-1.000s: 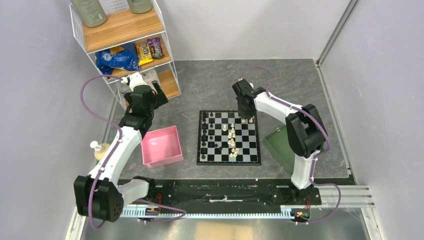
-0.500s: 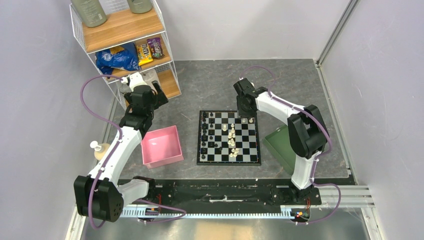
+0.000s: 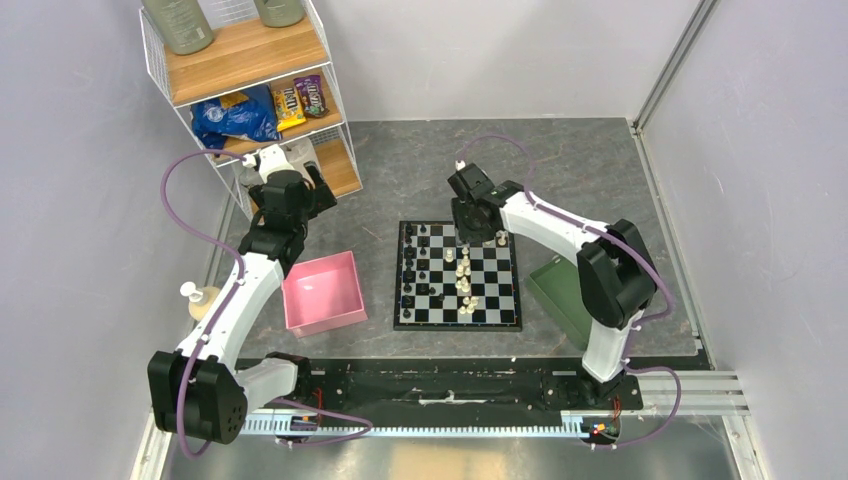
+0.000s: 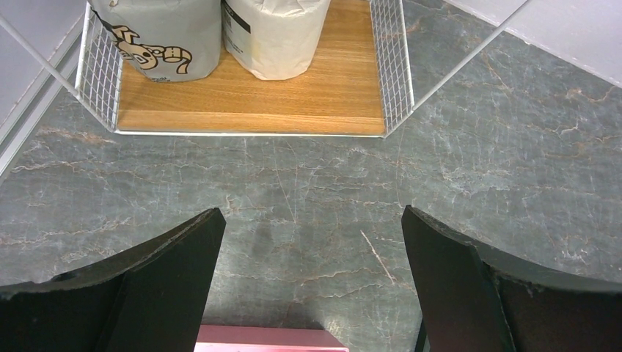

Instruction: Set up the chess pieces on the board

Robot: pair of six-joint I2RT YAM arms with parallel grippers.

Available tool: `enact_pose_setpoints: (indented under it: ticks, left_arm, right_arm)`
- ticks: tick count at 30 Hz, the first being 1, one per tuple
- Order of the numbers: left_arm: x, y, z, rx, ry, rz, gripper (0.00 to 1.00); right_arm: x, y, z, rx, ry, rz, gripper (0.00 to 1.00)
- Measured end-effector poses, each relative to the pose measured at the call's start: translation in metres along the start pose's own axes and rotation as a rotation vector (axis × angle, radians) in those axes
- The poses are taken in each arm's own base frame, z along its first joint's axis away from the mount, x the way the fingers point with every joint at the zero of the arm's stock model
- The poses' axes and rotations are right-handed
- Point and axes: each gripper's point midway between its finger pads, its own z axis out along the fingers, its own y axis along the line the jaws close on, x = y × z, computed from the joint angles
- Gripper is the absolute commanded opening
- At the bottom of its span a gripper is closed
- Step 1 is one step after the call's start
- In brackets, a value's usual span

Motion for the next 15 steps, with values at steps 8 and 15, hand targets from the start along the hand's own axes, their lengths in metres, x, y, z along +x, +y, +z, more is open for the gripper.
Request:
enact_pose_setpoints:
  ticks: [8, 15]
  left_arm:
    - [0.000, 0.000, 0.000, 0.000, 0.000, 0.000, 1.00]
    - [0.000, 0.000, 0.000, -0.001, -0.001, 0.000, 1.00]
  right_arm:
    - [0.017, 0.008, 0.016, 0.004, 0.054, -0.022, 0.44]
    - [0.024, 0.006, 0.028, 0.021, 0.087, -0.027, 0.34]
